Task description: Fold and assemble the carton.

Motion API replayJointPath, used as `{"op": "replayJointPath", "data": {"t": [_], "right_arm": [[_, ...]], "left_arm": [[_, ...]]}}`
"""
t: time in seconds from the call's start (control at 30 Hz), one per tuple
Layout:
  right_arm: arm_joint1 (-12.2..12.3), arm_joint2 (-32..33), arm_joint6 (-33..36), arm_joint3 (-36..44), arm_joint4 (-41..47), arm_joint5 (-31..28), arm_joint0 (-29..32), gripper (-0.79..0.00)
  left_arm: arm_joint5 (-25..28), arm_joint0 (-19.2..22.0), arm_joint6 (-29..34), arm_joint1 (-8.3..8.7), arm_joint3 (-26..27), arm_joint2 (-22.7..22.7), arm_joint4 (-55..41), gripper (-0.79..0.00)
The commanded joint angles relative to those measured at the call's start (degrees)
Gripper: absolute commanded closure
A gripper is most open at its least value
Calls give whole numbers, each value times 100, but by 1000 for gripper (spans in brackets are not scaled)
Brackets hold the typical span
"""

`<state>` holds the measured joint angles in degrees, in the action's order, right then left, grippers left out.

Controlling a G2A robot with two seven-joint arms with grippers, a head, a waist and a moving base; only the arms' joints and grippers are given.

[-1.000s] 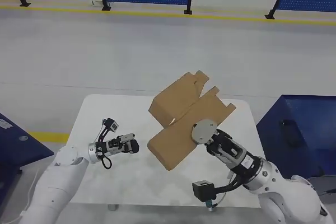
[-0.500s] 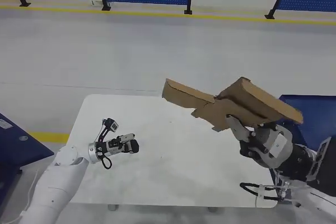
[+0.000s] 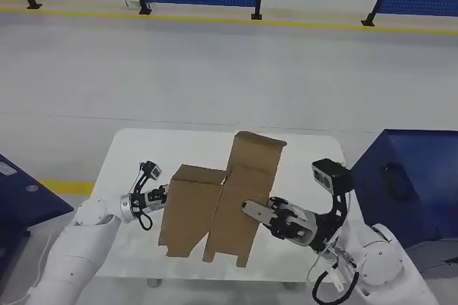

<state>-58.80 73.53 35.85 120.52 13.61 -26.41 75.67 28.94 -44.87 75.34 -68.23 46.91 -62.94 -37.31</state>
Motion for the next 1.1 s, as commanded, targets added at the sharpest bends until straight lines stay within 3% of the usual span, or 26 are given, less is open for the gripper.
{"op": "replayJointPath", "data": {"t": [0.0,0.23,0.8,0.93,1.07], "right_arm": [[-13,-84,15,-129,187,1,0,0],[-64,-291,-41,-357,899,-51,145,0],[-82,-287,14,-233,1063,-174,129,0],[-136,-322,-55,30,3339,62,182,0],[-205,-259,219,-105,6380,907,135,0]], "left_arm": [[0,0,0,0,0,0,0,-785],[0,0,0,0,0,0,0,-785],[0,0,0,0,0,0,0,-785],[0,0,0,0,0,0,0,-785],[0,0,0,0,0,0,0,-785]]}}
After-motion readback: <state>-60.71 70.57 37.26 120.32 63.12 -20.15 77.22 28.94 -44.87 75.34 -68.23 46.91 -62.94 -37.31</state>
